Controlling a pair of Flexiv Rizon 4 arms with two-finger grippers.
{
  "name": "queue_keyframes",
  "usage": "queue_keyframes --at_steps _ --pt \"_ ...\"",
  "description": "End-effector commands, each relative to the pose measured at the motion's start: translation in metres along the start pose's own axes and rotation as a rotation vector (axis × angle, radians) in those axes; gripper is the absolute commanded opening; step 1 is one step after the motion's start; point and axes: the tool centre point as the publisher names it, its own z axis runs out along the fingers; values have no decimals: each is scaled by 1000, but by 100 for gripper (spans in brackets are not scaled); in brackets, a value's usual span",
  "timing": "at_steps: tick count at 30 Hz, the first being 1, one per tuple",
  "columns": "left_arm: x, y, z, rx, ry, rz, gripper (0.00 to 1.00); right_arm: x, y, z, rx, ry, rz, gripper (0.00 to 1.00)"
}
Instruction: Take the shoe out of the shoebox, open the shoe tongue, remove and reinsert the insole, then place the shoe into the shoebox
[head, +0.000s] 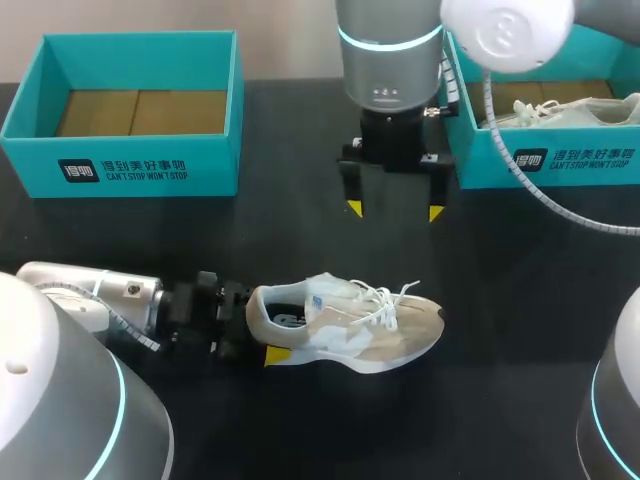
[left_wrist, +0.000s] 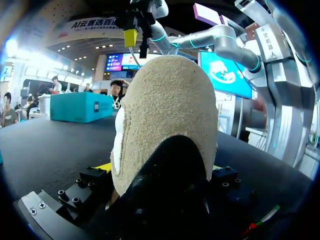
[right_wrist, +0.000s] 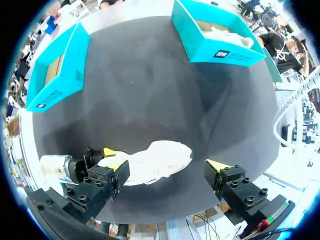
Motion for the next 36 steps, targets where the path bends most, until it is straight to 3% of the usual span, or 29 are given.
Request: queue_keyframes --at_steps 1,6,14,26,31,36 --pt "-1 4 3 0 -2 0 0 36 -23 4 -58 -77 -5 100" --pt "-1 4 3 0 -2 0 0 67 -49 8 -80 -122 -39 100" --pt "-1 4 3 0 -2 0 0 97 -72 23 -70 -153 -53 100" --pt "-1 4 3 0 -2 0 0 100 -75 29 -59 -169 -52 100" --pt "-1 4 3 0 -2 0 0 119 -83 46 -81 -302 -15 100" --pt "-1 4 3 0 -2 0 0 122 -87 64 -85 -361 26 100"
